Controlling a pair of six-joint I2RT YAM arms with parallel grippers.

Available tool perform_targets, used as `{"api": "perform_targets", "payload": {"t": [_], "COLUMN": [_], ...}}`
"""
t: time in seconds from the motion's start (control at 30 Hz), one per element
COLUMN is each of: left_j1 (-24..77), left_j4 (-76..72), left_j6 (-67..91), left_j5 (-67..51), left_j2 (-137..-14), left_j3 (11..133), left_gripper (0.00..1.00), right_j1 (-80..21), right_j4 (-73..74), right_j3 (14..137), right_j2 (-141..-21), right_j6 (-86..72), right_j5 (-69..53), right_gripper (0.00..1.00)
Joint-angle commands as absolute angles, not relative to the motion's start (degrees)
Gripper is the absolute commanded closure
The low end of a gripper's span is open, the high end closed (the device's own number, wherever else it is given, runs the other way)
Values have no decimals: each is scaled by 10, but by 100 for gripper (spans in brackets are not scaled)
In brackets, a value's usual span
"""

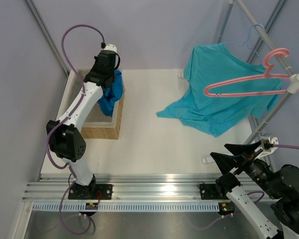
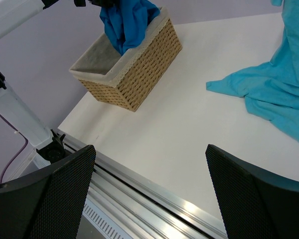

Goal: Remove the t-shirt from the hanger

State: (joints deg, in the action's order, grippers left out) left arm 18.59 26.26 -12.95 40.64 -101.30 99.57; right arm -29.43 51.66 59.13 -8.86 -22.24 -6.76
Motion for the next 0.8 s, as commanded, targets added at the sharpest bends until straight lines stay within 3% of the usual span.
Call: {"api": "perform_targets", "payload": {"t": [0.0, 0.27, 0.37, 0.4, 0.47, 0.6, 0.77], "left_j1": [150, 114, 114, 113, 113, 113, 117], "left_j4": [264, 259, 262, 263, 268, 279, 280], "left_j6": [-64, -55, -55, -53, -45, -15, -3], "left_j5": [401, 453, 432, 427, 418, 411, 291], "left_j2": [-983, -978, -980, -979, -975, -946, -898], "left_j3": [984, 924, 908, 903, 894, 884, 870], "left_gripper": [100, 99, 63, 46, 31, 14, 15], "right_j1": [-292, -292, -292, -293, -292, -292, -293], "right_j4": [497, 498, 501, 502, 501, 502, 502], "right_j3": [588, 589, 591, 592, 591, 591, 597], "right_j2": [-76, -75, -74, -75, -77, -89, -98], "right_j6": [-207, -208, -209, -209, -209, -209, -209], "right_j5": [-81, -85, -85, -85, -88, -89, -90], "right_gripper": [1, 1, 1, 1, 1, 1, 0]}}
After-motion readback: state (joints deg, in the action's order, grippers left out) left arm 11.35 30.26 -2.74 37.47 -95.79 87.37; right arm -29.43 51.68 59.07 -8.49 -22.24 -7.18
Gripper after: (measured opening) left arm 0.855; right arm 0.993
